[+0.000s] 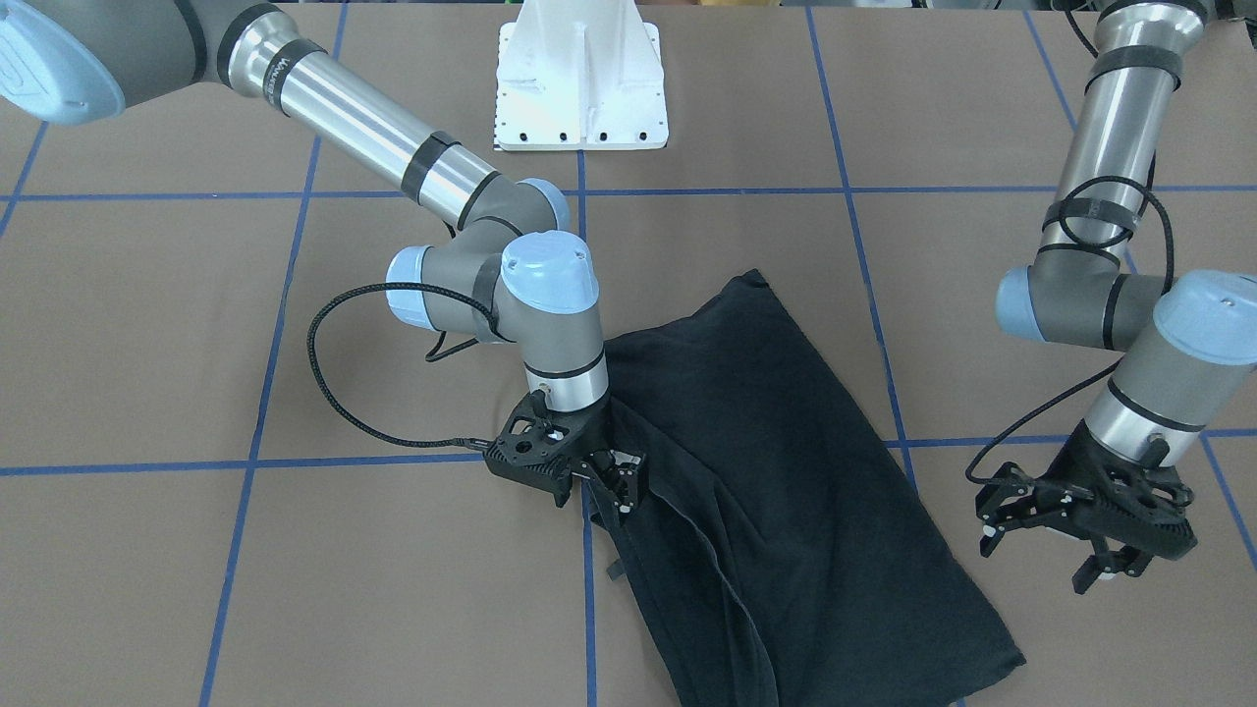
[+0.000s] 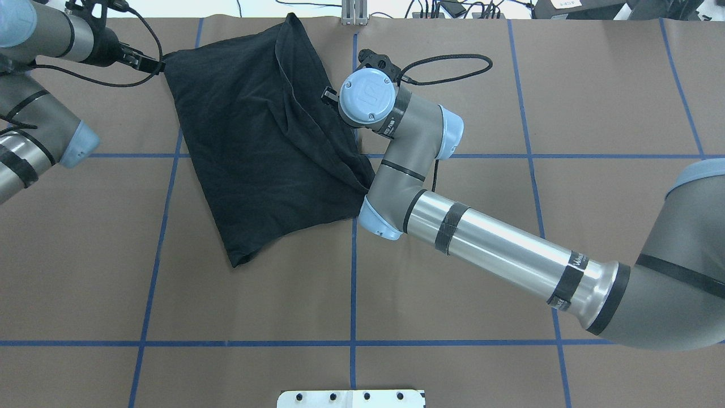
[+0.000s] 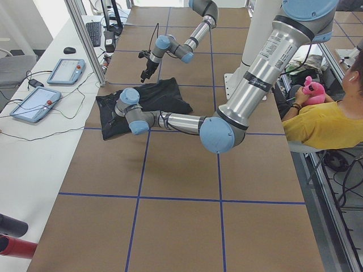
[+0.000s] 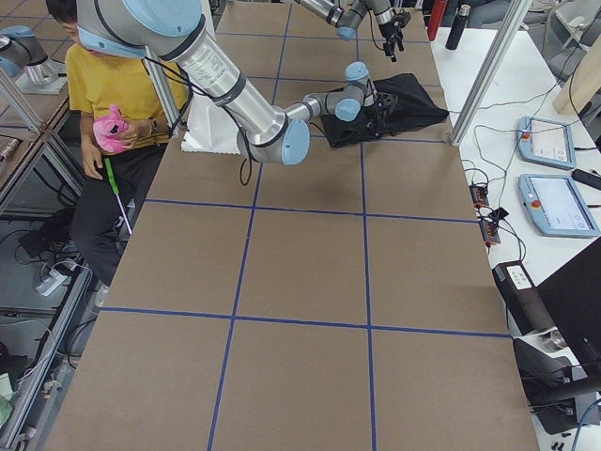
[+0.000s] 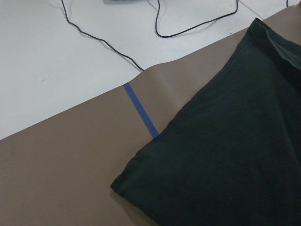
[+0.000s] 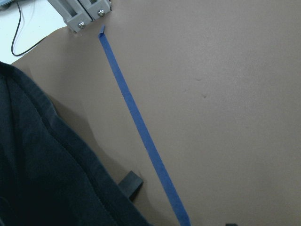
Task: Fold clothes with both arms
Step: 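Reach the right gripper to the shirt's side edge nearest it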
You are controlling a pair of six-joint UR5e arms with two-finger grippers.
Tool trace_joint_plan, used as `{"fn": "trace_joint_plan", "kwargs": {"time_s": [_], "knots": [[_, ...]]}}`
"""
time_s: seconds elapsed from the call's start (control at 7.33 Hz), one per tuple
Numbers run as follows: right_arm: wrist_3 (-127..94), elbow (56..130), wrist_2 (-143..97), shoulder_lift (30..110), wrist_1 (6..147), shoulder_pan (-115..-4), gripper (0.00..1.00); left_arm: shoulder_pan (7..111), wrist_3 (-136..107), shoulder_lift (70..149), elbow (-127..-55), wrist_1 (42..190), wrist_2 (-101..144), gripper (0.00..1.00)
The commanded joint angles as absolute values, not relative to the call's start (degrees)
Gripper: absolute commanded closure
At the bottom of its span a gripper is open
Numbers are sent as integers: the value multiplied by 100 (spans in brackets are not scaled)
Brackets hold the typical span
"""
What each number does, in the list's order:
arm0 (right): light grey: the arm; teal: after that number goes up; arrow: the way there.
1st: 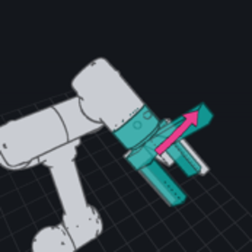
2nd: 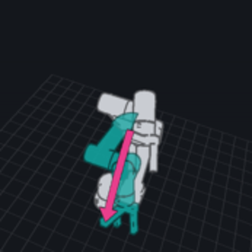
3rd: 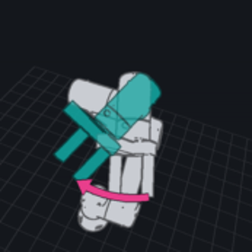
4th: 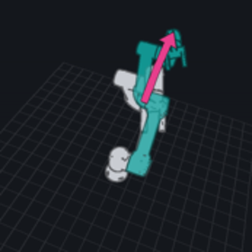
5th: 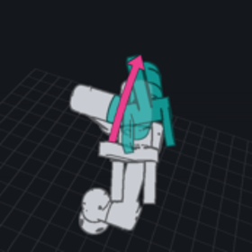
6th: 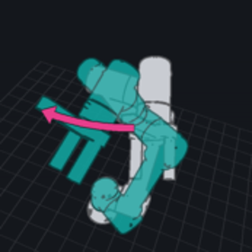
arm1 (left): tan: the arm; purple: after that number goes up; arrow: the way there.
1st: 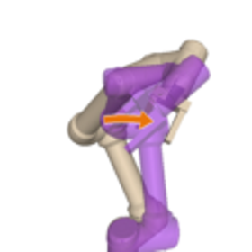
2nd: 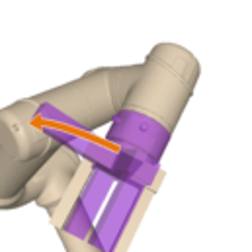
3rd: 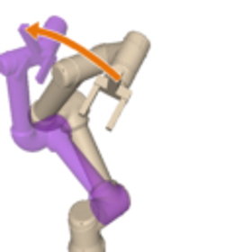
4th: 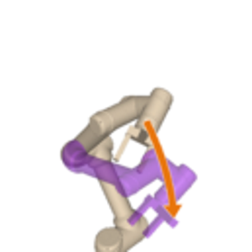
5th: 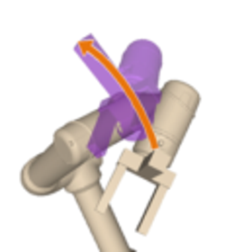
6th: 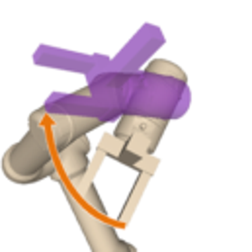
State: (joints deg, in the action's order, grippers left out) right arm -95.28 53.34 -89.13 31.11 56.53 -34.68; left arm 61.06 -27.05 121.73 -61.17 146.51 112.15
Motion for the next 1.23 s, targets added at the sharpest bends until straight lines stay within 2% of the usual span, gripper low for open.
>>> {"fn": "trace_joint_plan", "kwargs": {"time_s": [0.0, 0.27, 0.41, 0.68, 0.95, 1.09], "knots": [[-9536, 5265, -8729, 3120, 5651, -3340, 26, 6100, -2707, 12173, -6117, 14651, 11215, 0], [-9527, 5212, -8692, 3120, 5660, -3287, 28, 6100, -2707, 12173, -6108, 14651, 11215, 0], [-9527, 5212, -8684, 3120, 5660, -3287, 34, 6100, -2707, 12173, -6108, 14660, 11215, 0], [-9527, 5212, -8692, 3103, 5651, -3287, 57, 6100, -2707, 12173, -6091, 14651, 11215, 0], [-9527, 5212, -8692, 3067, 5660, -3287, 89, 6100, -2707, 12164, -6091, 14651, 11215, 0], [-9527, 5212, -8692, 3067, 5660, -3287, 100, 6100, -2707, 12173, -6091, 14651, 11215, 0]]}}
